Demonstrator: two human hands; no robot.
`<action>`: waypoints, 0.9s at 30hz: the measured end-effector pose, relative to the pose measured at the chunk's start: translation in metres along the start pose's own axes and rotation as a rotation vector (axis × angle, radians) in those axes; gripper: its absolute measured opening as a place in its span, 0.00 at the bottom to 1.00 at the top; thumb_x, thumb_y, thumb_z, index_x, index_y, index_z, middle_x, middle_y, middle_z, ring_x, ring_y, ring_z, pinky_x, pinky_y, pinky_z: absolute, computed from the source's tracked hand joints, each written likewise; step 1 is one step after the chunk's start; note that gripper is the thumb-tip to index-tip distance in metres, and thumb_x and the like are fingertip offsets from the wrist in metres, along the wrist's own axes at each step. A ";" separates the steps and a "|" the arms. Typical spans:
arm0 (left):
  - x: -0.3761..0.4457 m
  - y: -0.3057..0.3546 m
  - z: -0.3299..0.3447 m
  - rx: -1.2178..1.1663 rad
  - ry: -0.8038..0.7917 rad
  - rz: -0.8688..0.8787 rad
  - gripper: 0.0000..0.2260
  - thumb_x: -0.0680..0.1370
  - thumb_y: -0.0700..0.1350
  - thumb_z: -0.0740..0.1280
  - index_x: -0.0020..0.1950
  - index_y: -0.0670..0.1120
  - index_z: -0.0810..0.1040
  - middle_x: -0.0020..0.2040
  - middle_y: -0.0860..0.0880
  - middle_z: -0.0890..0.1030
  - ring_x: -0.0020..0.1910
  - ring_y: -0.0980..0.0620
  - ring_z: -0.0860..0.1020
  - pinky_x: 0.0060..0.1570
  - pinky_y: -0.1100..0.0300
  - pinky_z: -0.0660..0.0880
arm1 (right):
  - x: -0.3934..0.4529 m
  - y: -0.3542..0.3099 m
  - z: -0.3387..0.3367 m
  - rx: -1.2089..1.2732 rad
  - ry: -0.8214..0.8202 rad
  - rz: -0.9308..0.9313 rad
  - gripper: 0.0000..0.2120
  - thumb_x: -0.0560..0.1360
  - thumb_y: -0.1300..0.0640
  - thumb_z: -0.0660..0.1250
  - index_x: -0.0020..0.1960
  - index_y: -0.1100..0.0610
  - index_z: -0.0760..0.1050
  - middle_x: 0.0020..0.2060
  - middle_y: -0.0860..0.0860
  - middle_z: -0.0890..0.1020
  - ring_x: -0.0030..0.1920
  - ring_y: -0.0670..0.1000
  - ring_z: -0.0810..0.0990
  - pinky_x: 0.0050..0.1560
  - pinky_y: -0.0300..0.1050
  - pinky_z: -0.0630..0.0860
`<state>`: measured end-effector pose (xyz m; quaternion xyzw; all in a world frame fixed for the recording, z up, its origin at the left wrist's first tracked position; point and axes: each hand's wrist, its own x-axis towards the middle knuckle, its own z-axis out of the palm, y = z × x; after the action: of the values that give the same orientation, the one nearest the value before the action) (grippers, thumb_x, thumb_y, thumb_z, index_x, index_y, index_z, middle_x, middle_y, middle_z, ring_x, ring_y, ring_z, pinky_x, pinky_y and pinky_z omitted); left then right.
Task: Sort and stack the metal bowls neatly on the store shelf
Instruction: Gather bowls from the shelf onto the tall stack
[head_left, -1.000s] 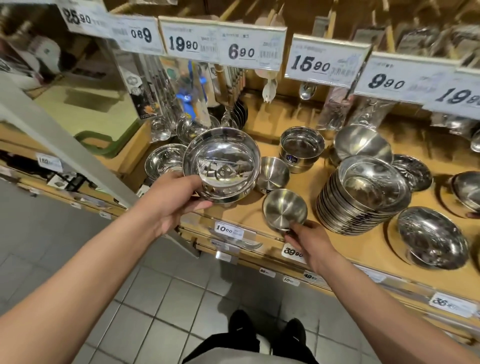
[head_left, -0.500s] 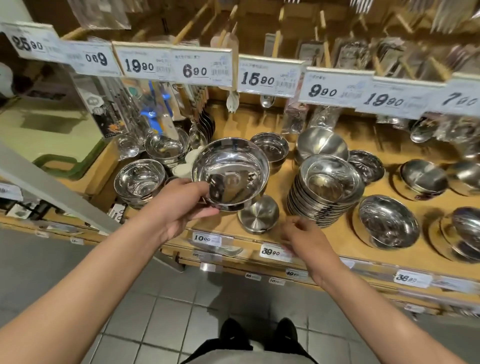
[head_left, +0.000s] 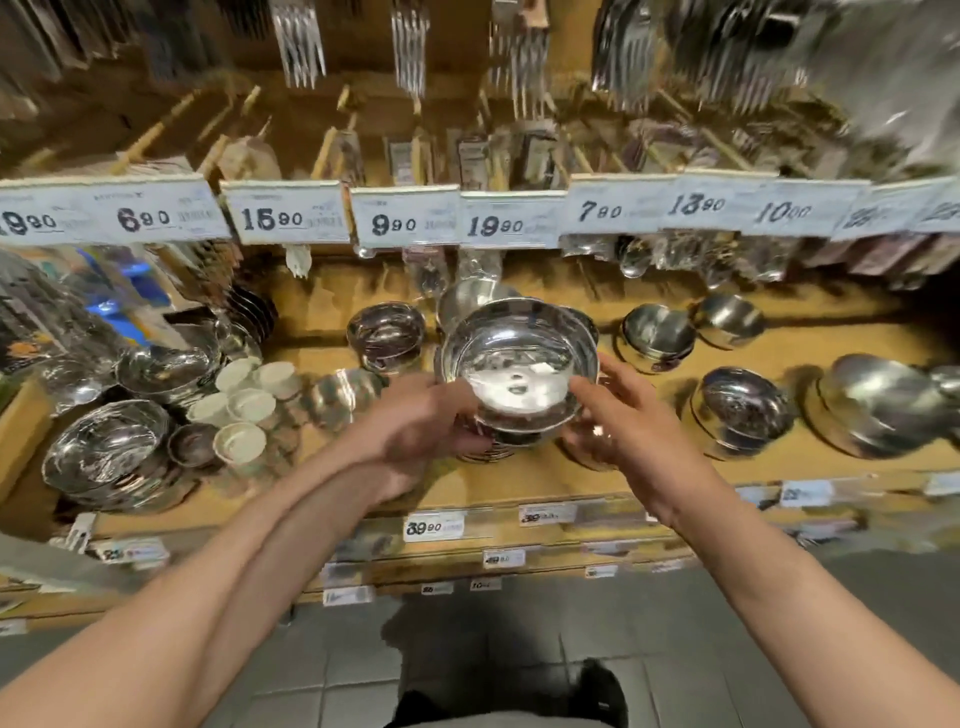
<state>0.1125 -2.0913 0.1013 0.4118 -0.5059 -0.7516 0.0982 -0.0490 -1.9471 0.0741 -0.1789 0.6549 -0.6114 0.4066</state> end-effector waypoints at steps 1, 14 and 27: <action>0.002 0.000 0.013 -0.016 -0.014 -0.006 0.04 0.78 0.33 0.67 0.50 0.33 0.80 0.51 0.33 0.85 0.43 0.46 0.87 0.38 0.59 0.84 | 0.002 0.000 -0.012 -0.005 0.019 0.009 0.17 0.79 0.54 0.71 0.67 0.47 0.76 0.51 0.47 0.87 0.43 0.45 0.87 0.48 0.45 0.83; 0.077 -0.041 0.160 -0.038 0.181 -0.143 0.09 0.82 0.44 0.66 0.55 0.38 0.79 0.38 0.44 0.86 0.34 0.53 0.84 0.37 0.63 0.84 | 0.070 0.002 -0.174 -0.156 -0.043 0.178 0.09 0.78 0.59 0.68 0.56 0.51 0.83 0.52 0.54 0.87 0.45 0.50 0.88 0.38 0.40 0.82; 0.133 -0.074 0.166 0.233 0.487 -0.030 0.02 0.78 0.39 0.69 0.48 0.45 0.81 0.47 0.43 0.87 0.43 0.47 0.84 0.55 0.47 0.83 | 0.134 0.045 -0.175 -0.339 -0.102 0.081 0.12 0.78 0.55 0.69 0.60 0.51 0.83 0.47 0.50 0.88 0.44 0.50 0.87 0.42 0.45 0.83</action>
<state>-0.0725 -2.0186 -0.0057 0.5964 -0.5442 -0.5686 0.1576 -0.2493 -1.9219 -0.0241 -0.2492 0.7338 -0.4655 0.4276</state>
